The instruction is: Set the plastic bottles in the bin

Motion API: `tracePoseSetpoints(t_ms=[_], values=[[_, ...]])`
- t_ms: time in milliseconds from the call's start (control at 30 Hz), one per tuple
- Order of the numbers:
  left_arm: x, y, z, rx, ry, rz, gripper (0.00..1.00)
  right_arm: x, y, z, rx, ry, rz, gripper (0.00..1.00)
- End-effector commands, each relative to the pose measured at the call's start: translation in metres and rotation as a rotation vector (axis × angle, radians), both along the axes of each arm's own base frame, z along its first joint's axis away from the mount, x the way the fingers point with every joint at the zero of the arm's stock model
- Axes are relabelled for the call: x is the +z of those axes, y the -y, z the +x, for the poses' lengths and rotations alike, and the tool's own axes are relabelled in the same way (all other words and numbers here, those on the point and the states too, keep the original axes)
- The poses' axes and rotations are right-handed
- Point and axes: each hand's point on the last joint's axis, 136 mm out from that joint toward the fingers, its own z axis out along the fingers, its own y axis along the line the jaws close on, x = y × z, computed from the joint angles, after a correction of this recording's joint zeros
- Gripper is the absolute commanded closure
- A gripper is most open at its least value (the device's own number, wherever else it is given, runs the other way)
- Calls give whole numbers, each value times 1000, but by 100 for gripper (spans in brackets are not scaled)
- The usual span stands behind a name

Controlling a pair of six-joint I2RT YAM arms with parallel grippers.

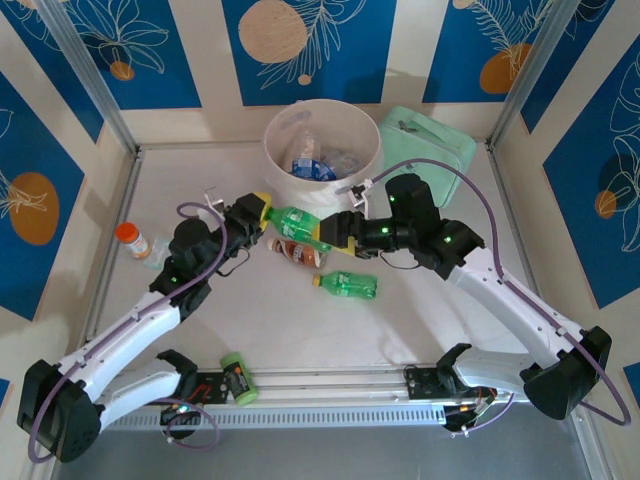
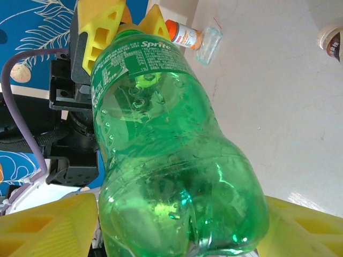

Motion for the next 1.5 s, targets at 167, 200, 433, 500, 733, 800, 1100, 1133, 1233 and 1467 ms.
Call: tracePoseSetpoints(t_ms=[167,200,433,500,733,800,1100,1133,1233,1467], values=[[14,3,0,-25,46,-52,74,9,-5,4,14,21,30,27],[14,3,0,-26,46,-52,74,9,-5,5,14,24,33,32],[5,0,-1,-15,27,-38,73,13,-4,8,4,33,35,44],[5,0,-2,-17,33,-22,63,17,-2,10,-3,42,35,46],[22,-9,-7,-5,71,185,0,53,17,36,-70,123,56,49],[21,-19,-8,9,45,303,0,67,25,48,-97,156,64,50],[-18,-41,-11,-40,-92,708,0,100,57,132,-254,206,48,50],[-23,-40,-11,-52,-100,714,0,101,60,142,-268,200,45,51],[-33,-38,-13,-69,-116,708,0,99,63,170,-293,186,34,51],[-53,-37,-16,-89,-155,721,0,91,64,219,-307,167,1,51]])
